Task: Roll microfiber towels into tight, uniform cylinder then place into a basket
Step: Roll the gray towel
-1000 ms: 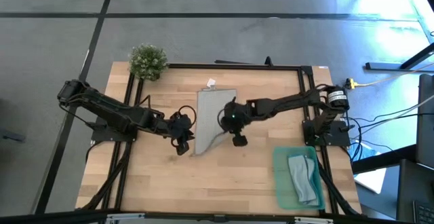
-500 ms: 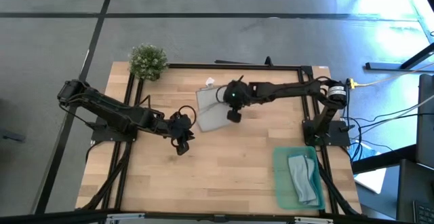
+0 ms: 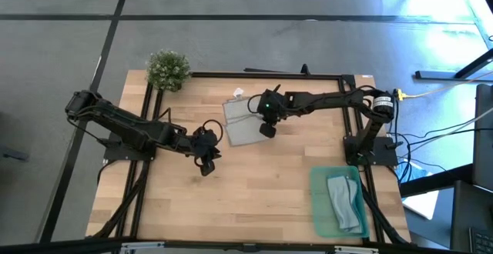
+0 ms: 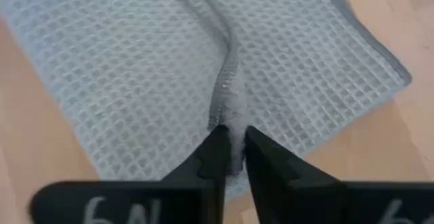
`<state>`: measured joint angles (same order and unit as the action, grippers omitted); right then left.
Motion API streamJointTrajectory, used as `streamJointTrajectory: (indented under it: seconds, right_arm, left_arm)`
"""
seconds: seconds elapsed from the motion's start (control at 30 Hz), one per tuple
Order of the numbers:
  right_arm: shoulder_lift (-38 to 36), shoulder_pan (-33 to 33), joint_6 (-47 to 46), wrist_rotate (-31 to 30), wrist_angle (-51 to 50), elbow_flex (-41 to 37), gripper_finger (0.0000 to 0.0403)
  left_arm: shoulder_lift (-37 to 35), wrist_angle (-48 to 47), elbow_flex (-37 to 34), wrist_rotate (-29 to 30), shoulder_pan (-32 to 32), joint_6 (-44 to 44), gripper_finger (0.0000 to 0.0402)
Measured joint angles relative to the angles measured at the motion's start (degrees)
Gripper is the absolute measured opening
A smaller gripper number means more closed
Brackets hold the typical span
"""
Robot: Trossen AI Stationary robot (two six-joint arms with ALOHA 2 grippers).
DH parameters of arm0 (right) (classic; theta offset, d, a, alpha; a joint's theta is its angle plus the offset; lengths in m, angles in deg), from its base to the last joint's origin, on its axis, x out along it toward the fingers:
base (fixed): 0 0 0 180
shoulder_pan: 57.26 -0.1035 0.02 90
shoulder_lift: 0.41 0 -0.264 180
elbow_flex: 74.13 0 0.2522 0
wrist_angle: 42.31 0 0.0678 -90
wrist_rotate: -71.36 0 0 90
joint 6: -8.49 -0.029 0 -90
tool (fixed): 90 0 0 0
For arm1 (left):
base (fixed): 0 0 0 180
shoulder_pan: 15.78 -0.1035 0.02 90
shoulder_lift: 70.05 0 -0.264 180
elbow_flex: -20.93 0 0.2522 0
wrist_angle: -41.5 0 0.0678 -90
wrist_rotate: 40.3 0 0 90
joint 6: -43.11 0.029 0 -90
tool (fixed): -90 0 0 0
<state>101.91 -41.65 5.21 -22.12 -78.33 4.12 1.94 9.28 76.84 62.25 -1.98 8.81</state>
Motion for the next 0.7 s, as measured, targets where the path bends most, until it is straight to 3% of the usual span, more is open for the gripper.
streamJointTrajectory:
  seconds: [0.23, 0.4, 0.6, 0.7]
  right_arm:
    - [0.0, 0.85, -0.84, 0.02, -1.66, 0.16, 0.0126]
    - [-0.09, 0.9, 7.46, 1.08, -12.34, 5.15, 0.0179]
    - [-0.13, -0.56, 19.53, 15.13, -20.23, 7.35, 0.0196]
    - [-0.13, -2.22, 23.15, 15.42, -17.8, 6.24, 0.0197]
  left_arm:
    - [0.0, 0.0, 0.0, 0.0, -0.06, -0.31, 0.0078]
    - [0.0, 0.02, 0.0, 0.06, -1.96, -0.36, 0.0078]
    - [1.04, -0.07, 0.02, 0.11, -5.75, 5.77, 0.0078]
    - [3.53, 1.88, 0.12, -0.16, -7.22, 7.8, 0.0078]
